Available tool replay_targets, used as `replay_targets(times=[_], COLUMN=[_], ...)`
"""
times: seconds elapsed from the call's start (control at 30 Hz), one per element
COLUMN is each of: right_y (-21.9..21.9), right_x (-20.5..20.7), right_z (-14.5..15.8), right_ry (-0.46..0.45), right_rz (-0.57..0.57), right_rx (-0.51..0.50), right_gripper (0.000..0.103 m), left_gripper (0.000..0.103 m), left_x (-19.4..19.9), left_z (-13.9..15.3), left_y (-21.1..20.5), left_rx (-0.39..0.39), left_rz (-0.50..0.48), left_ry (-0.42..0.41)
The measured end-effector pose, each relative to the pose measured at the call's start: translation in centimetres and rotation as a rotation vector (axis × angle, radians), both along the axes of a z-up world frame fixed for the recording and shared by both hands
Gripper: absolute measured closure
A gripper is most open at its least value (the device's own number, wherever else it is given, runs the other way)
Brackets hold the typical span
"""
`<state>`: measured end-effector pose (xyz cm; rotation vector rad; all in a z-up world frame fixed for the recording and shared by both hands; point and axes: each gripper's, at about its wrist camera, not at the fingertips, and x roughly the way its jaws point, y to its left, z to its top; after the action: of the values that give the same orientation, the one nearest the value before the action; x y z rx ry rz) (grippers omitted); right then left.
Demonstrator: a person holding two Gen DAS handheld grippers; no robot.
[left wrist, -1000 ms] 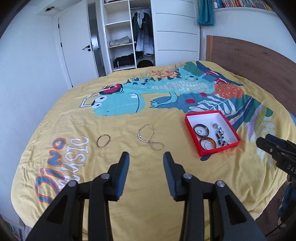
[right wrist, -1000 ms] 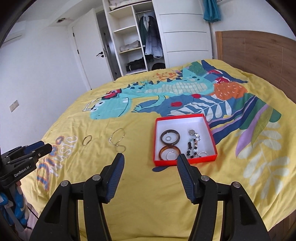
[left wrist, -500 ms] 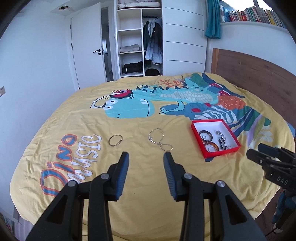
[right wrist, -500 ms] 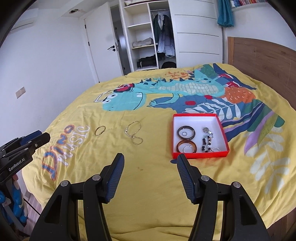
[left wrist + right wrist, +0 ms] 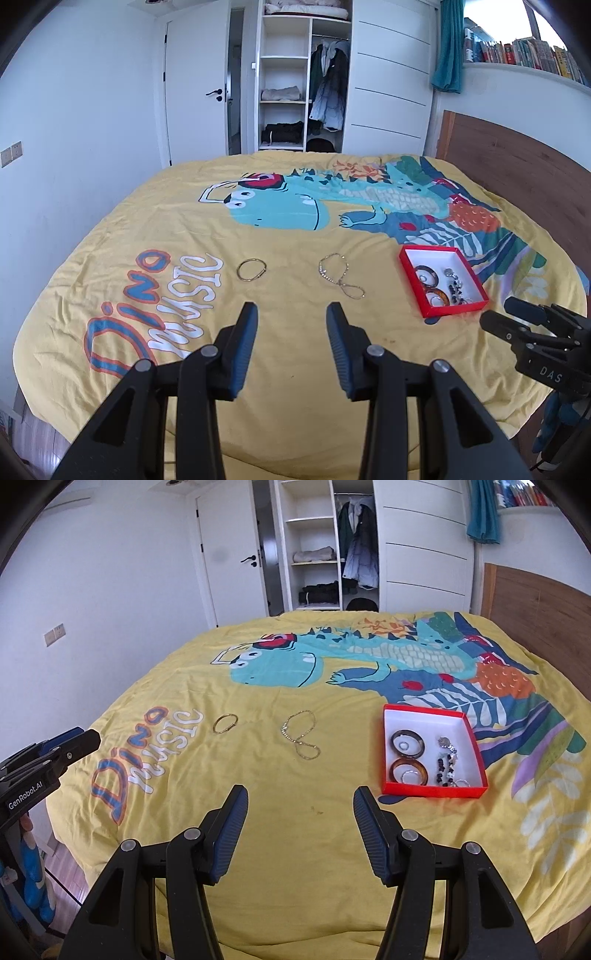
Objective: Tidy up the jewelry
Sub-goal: 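Withdraw both grippers from the box toward the silver hoop and chain necklace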
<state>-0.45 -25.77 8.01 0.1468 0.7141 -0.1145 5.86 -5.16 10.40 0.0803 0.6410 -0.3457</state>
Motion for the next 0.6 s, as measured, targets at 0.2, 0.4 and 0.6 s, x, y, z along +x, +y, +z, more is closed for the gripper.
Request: replay_targets(times=[0.2,0.4,0.6], right_y=[0.6,0.5,-0.3], right_x=[1.3,3.2,6.3], right_z=[-1.2,-2.9,-5.3], right_ry=[0.032,0.068,0.106], right_rz=[0.017,0.035,0.042], right_rx=[0.008,0.030,0.060], right_gripper=[0.044,0.044,0.043], left_gripper=[0.066,0.066,0.065], left_x=[1.3,4.1,7.7], left_z=[-1.4,-4.9,-8.6], left_y=[0.9,2.1,4.1], left_rx=[0.009,0.017,-0.009], left_rz=[0.022,0.038,0.083], left_ry=[0.024,0.134,0.220])
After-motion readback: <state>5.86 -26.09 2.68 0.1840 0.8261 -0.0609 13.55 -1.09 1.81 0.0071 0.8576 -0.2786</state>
